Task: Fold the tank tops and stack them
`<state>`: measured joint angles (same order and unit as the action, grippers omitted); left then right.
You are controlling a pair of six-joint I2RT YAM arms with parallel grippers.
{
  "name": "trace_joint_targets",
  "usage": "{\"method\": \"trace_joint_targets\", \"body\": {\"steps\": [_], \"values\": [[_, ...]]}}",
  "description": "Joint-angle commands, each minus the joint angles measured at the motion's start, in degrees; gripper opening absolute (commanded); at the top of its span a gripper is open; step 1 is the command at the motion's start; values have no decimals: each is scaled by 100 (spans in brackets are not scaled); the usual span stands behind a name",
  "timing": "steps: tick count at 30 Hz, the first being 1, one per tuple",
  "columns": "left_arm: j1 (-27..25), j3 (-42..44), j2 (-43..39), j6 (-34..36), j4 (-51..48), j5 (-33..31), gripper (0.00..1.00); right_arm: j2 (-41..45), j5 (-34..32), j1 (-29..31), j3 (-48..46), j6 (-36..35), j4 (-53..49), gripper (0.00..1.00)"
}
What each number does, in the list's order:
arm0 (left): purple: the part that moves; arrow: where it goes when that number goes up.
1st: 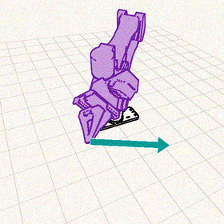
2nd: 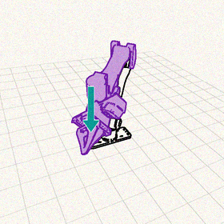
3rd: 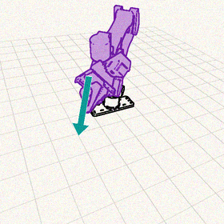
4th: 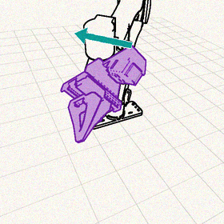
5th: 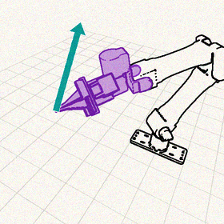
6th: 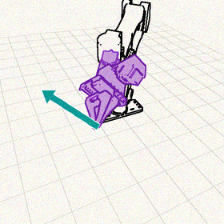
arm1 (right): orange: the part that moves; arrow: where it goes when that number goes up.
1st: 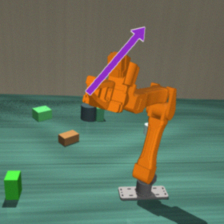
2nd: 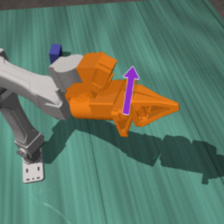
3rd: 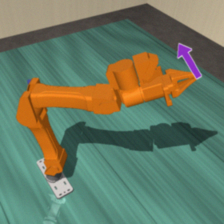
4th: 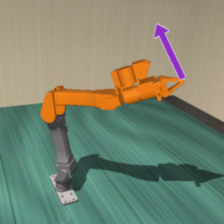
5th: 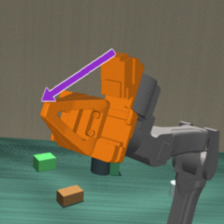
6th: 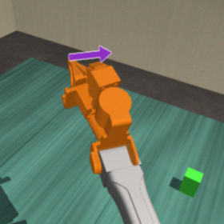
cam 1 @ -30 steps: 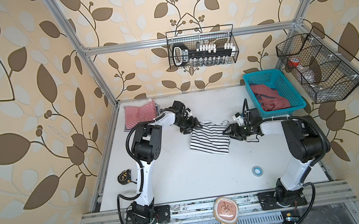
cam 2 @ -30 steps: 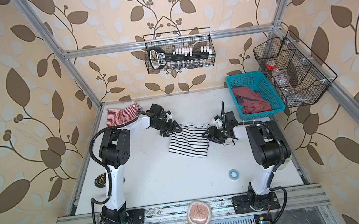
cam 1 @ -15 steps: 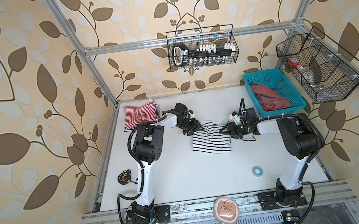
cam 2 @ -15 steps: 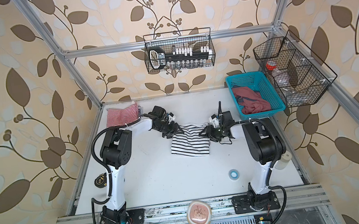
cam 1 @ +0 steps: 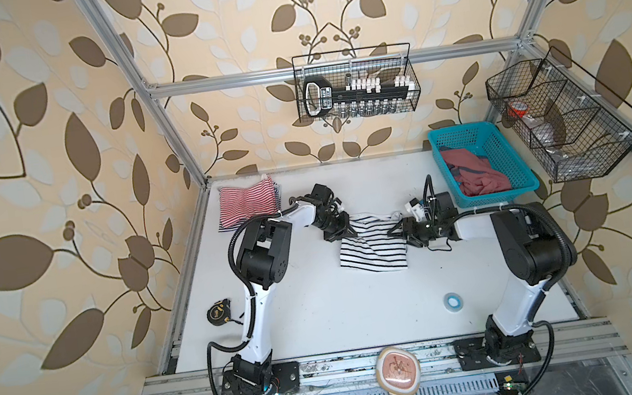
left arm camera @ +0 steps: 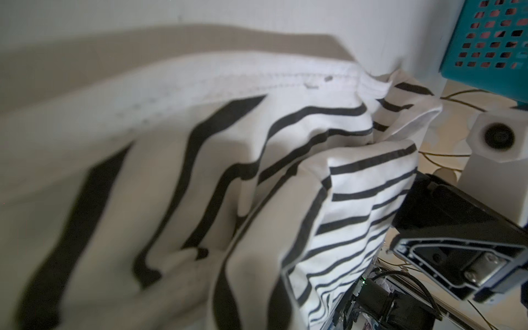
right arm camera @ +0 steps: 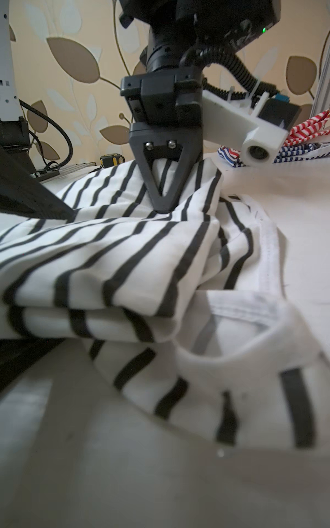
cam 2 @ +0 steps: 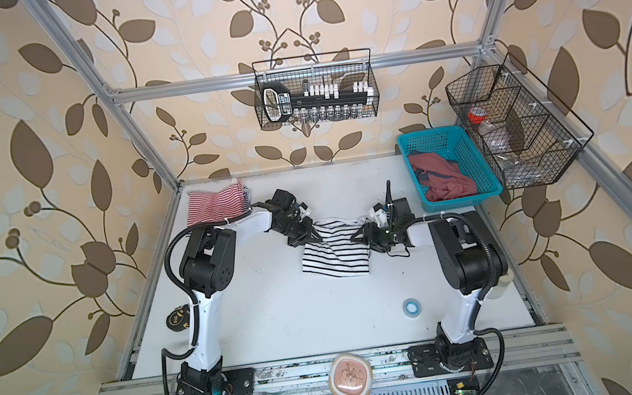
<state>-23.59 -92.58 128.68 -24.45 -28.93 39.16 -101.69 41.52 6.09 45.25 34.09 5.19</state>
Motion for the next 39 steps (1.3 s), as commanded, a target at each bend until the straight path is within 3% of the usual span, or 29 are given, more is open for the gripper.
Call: {"method": "trace_joint_targets", "body": {"steps": [1,8,16,28,39], "values": [[138,-388,15,235,-944,-1119,0,612,-152,-161,-261,100,-371,59],[458,-2227,340,846,-2521,-1976,0,1769,-161,-458,-363,-42,-847,59],[1157,-4350,1009,1516,-3657,-2500,0,2095,-37,-682,-609,-110,-870,59],[1733,-5290,1107,2544,-3238,-2386,0,1846,41,-730,-730,-120,-677,58],[2313,-5142,379,2791,-3295,-2159,0,1610,41,-723,-733,-68,-545,57]]}}
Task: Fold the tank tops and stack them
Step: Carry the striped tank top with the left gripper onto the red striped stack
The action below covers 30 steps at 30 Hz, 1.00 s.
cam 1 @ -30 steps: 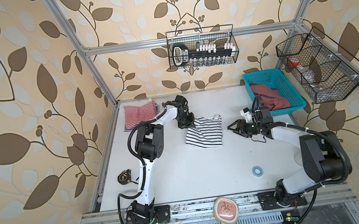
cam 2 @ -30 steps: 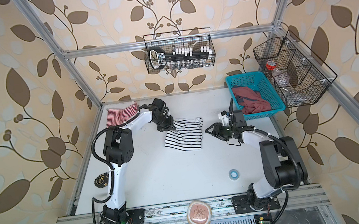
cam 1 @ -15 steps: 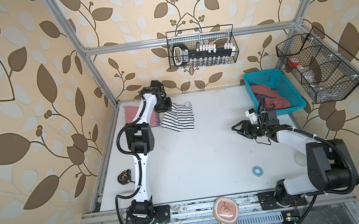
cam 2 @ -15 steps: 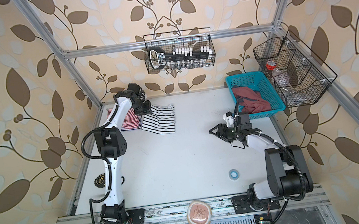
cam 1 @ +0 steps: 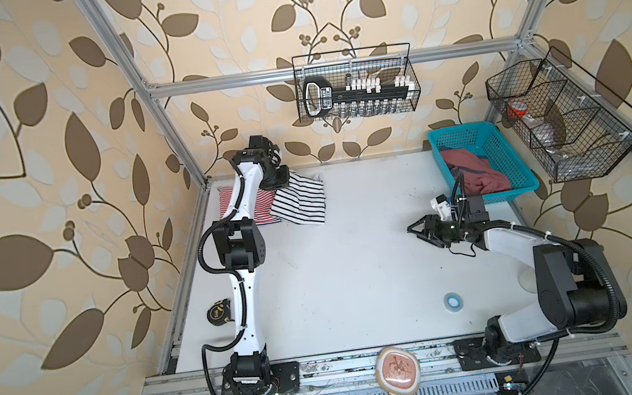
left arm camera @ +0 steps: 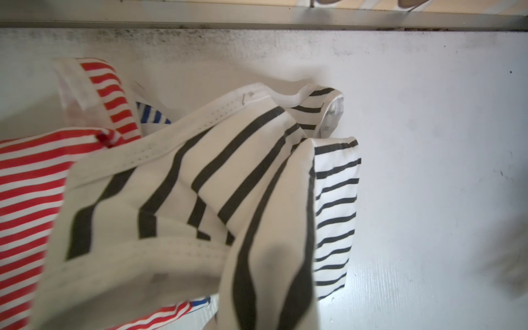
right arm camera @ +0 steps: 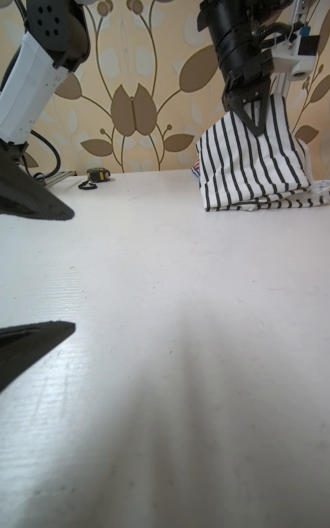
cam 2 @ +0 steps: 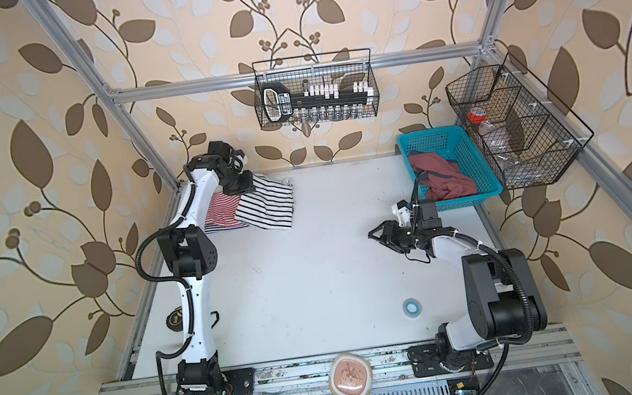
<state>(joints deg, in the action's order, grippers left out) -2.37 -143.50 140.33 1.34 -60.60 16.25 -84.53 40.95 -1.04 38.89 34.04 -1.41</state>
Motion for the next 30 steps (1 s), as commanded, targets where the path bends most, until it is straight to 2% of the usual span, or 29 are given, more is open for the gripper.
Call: {"method": "trace_joint_targets", "body": {"steps": [1,18,30], "values": [[209,-9,-852,245,-113,124,0,-124,104,-17,-106,-59,129,57],[411,340,-1417,305,-183,89,0,-347,122,141,-84,20,277,56],[853,470,-1600,358,-207,118,0,-528,132,244,-50,69,384,55]]}}
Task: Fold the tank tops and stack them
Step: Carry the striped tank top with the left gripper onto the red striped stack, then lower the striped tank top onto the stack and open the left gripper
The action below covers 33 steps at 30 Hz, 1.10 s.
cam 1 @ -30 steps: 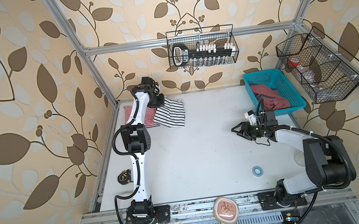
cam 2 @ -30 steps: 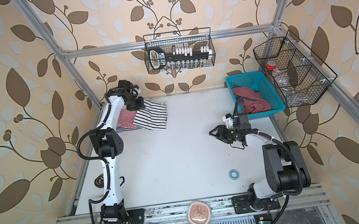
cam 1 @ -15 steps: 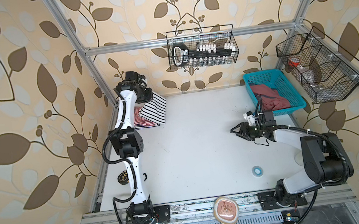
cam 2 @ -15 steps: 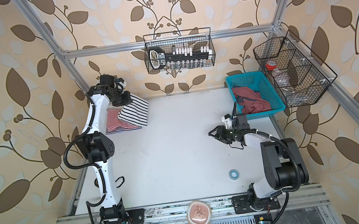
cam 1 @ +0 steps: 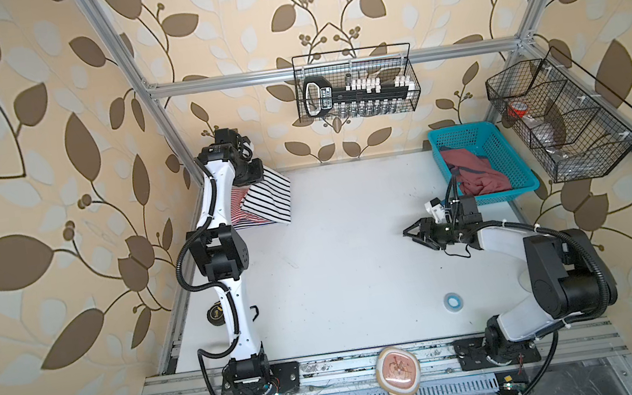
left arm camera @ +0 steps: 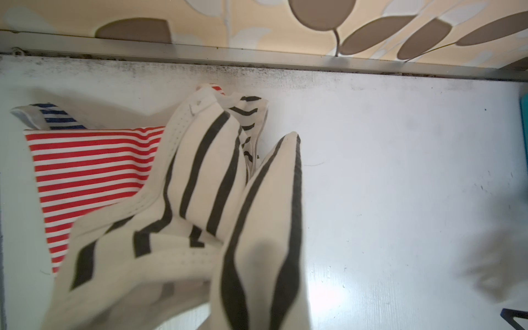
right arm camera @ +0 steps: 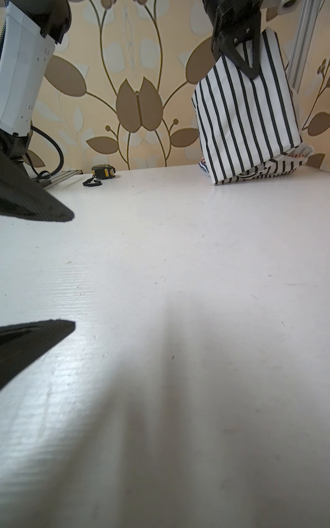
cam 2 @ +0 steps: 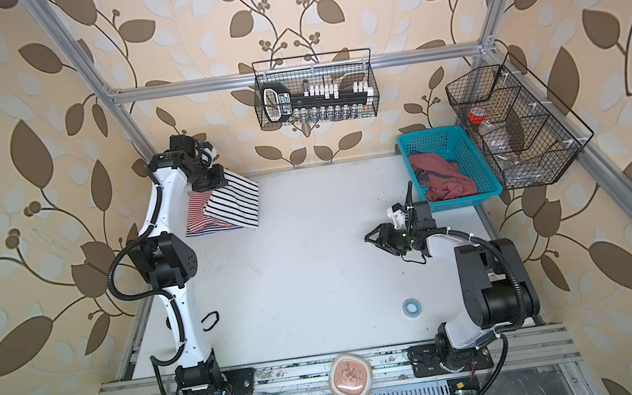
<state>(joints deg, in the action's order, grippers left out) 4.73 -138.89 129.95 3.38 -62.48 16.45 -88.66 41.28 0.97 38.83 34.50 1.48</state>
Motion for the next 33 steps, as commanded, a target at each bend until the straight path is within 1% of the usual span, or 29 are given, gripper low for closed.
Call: {"method": "trace_joint_targets", "body": {"steps": [1,7,11,18,23,27,28,29,30,32,33], "values": [[199,40,-576,155,-8,126,0,-133,98,65,-42,37,103,56],[477,243,-501,202,151,321,0,-261,77,149,33,48,112,55],[696,252,-232,275,271,578,0,-353,48,209,96,69,99,55],[1017,232,393,374,801,1009,0,-535,-112,403,206,106,19,55],[1087,-200,1052,426,834,1003,0,-706,-239,647,304,246,33,55],[1125,-226,1329,313,991,827,0,-824,-328,855,417,348,35,55],[1131,-218,1383,268,1058,734,3,-852,-351,909,459,364,30,55],[1144,-200,1425,207,1132,650,14,-878,-364,949,495,375,22,55],[1157,-183,1456,158,1203,562,23,-896,-369,984,525,380,7,55],[1185,-130,1487,31,1376,323,26,-931,-400,1048,579,401,-8,55],[1204,-108,1486,-39,1461,212,30,-933,-405,1061,598,409,-7,55]]}}
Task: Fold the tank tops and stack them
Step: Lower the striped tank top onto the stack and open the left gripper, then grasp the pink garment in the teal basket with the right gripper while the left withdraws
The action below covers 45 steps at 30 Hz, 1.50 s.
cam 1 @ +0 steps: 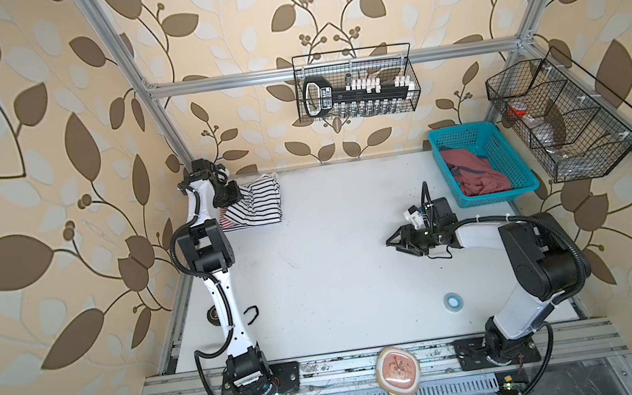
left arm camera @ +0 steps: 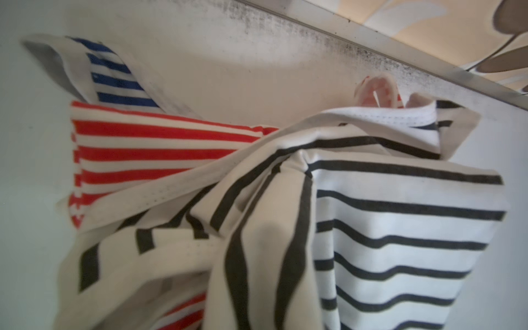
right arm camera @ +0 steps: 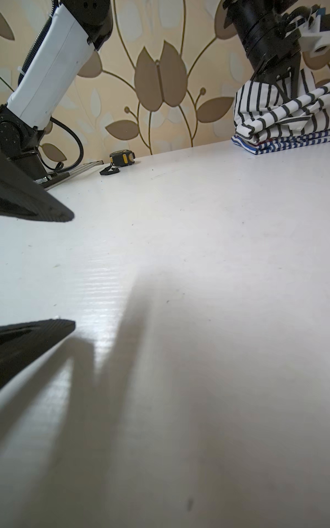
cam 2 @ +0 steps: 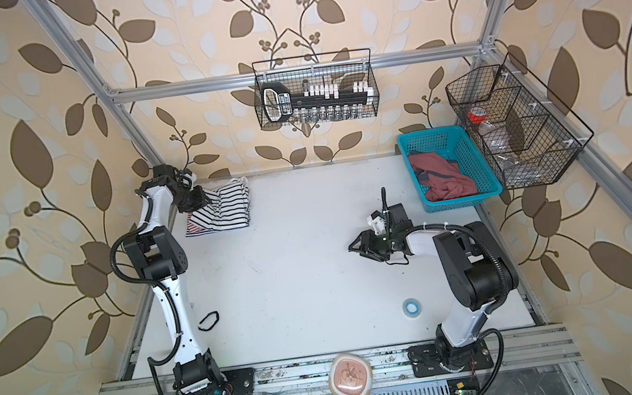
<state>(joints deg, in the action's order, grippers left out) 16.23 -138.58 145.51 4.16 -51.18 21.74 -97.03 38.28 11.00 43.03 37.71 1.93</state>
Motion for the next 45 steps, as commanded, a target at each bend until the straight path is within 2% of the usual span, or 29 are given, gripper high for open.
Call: {"method": "trace_joint_targets", "body": {"steps": [1,4,6,15,17,20,24,31,35,38,42,45], "values": [[79,-111,-89,-175,424,-404,35,-96,-118,70,184,96,-54,55],[139,-26,-159,-234,619,-487,37,-90,-137,94,180,108,-53,55],[160,-17,-205,-209,635,-567,43,-75,-145,103,167,111,-53,55],[314,127,-526,-95,574,-868,49,49,-137,136,137,113,-64,55],[323,161,-669,-162,606,-847,56,89,-136,139,137,106,-71,55],[320,248,-935,-255,734,-618,59,173,-128,162,136,91,-79,55],[322,262,-1190,-313,788,-442,69,322,-124,165,72,53,-106,56],[320,341,-1760,-130,428,-497,77,719,-93,81,183,-121,-477,56],[311,477,-2359,-245,136,-521,76,1350,-231,-231,456,-501,-1146,57],[293,1051,-3030,-473,344,-196,76,1754,-452,-648,893,-990,-1956,57],[182,1946,-3868,-1272,1057,579,76,1939,-1002,-1231,1776,-1654,-3001,57],[-89,2617,-4302,-1828,1539,903,74,1798,-1328,-1649,2450,-1975,-3456,57]]}}
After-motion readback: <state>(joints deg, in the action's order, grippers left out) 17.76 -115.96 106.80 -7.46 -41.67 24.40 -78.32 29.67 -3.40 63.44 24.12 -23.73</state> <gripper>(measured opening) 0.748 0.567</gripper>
